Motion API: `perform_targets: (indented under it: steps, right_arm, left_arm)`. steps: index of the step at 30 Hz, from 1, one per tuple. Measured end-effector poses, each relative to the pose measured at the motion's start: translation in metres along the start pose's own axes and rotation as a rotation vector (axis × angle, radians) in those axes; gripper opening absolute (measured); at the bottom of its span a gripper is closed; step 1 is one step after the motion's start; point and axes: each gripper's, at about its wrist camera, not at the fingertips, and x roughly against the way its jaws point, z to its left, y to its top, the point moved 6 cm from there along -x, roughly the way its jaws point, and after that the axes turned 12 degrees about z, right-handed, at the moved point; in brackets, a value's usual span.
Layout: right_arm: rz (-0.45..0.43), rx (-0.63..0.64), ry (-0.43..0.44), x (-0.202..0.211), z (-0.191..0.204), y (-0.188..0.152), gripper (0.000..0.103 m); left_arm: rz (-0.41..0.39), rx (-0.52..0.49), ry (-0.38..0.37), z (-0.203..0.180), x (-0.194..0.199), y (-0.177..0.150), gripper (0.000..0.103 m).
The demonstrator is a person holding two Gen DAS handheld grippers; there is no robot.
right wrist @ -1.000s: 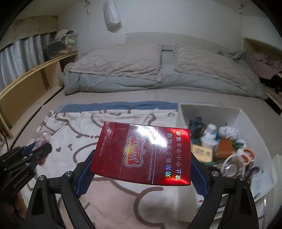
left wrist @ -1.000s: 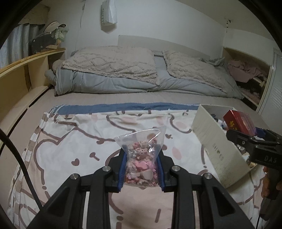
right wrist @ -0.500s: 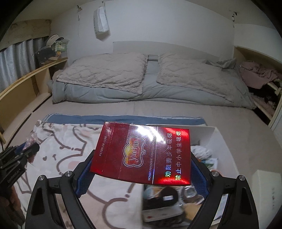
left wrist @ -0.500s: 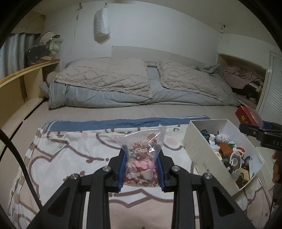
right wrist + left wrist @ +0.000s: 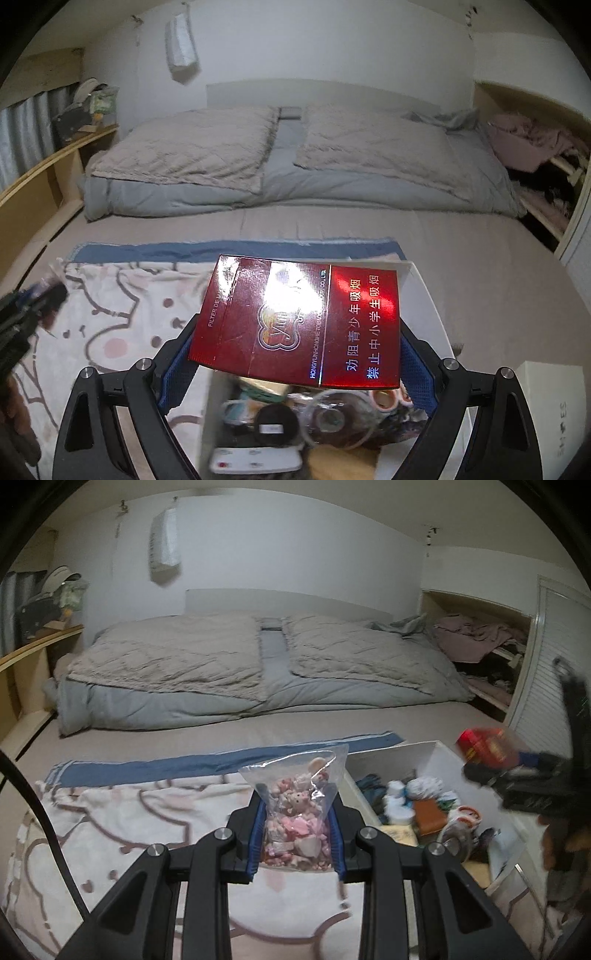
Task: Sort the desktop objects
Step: 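Carry the red box and candy bag with both grippers over the storage box, then lower the red box into the storage box and open the right gripper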
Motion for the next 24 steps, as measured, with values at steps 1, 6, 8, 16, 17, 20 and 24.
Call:
perform_targets:
  steps: [1,6,8,16,17,20,24]
  right_arm:
    - [0.014,-0.005,-0.007,-0.006,-0.007,-0.002,0.093]
    - [0.062,-0.028,-0.026,-0.023,-0.036,-0.009,0.093]
    - [0.075,-0.04,-0.018,-0.027,-0.046,-0.01,0.093]
    - [0.132,-0.071,0.003,-0.05,-0.063,-0.015,0.093]
    - [0.137,-0.074,0.007,-0.052,-0.064,-0.014,0.093]
    - [0.143,-0.088,0.021,-0.057,-0.068,-0.011,0.093]
    - [0.161,-0.109,0.046,-0.066,-0.068,-0.006,0.093]
  left_arm:
    - [0.0,-0.003,-0.012,-0.008,-0.002,0.002,0.03]
    - [0.012,-0.022,-0.053,-0.041,-0.018,0.009,0.03]
    - [0.019,-0.027,-0.065,-0.051,-0.023,0.011,0.03]
    - [0.056,-0.046,-0.11,-0.091,-0.049,0.014,0.03]
    - [0.059,-0.048,-0.112,-0.094,-0.051,0.013,0.03]
    - [0.067,-0.052,-0.109,-0.102,-0.058,0.017,0.03]
    - [0.08,-0.036,-0.108,-0.108,-0.069,0.023,0.03]
